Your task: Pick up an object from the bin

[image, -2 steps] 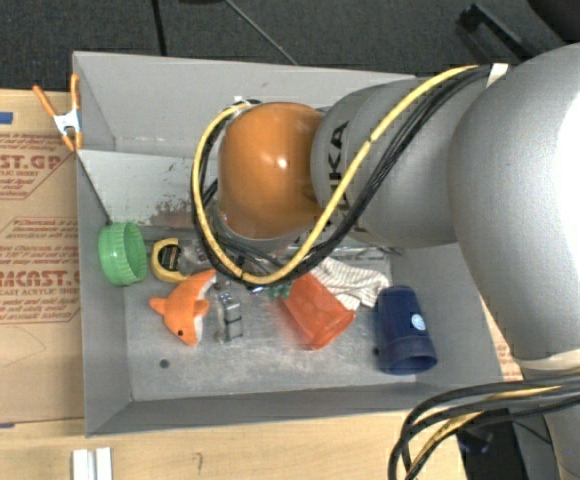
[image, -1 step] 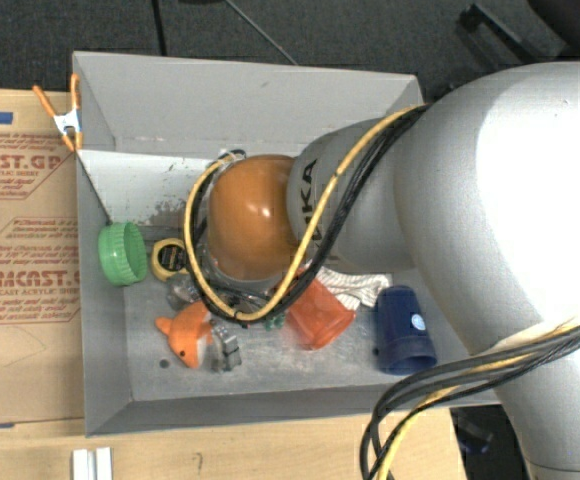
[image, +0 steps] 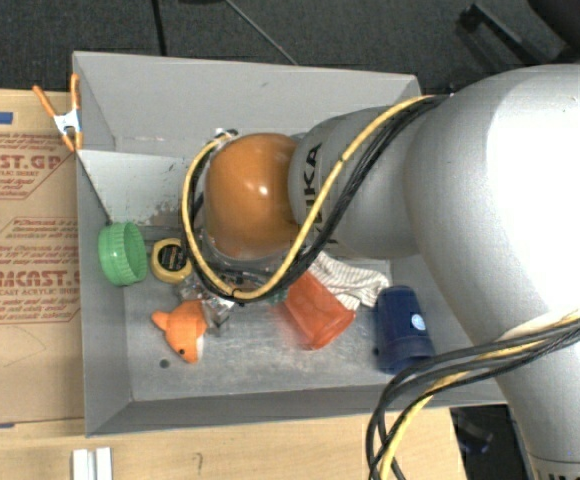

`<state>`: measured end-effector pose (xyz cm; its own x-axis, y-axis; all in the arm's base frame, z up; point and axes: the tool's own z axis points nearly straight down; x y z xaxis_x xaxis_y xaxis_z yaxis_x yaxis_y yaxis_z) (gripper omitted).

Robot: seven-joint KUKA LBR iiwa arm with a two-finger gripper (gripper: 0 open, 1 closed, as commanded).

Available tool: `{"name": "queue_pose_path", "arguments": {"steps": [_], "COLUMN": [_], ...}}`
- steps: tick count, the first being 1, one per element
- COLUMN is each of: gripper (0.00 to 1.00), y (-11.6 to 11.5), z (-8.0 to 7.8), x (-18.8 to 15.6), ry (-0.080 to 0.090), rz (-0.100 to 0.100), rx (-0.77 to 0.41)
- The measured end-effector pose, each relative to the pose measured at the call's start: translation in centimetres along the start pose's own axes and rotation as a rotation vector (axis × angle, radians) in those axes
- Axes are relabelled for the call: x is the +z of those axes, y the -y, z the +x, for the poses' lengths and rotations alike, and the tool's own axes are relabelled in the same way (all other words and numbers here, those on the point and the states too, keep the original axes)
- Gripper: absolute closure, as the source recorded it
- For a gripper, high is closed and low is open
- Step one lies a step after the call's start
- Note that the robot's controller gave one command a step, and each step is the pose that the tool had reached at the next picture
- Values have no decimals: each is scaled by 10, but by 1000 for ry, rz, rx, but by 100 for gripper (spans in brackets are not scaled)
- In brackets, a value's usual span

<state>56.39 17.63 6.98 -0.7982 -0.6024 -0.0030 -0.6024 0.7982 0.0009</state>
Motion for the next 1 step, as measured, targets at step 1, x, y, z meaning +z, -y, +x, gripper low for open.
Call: {"name": "queue_pose_path", "arguments": {"steps": [1], "gripper": [100], "y": [0], "z": [0], "x": [0], "ry": [0], "rz": [0], "rx": [0]}}
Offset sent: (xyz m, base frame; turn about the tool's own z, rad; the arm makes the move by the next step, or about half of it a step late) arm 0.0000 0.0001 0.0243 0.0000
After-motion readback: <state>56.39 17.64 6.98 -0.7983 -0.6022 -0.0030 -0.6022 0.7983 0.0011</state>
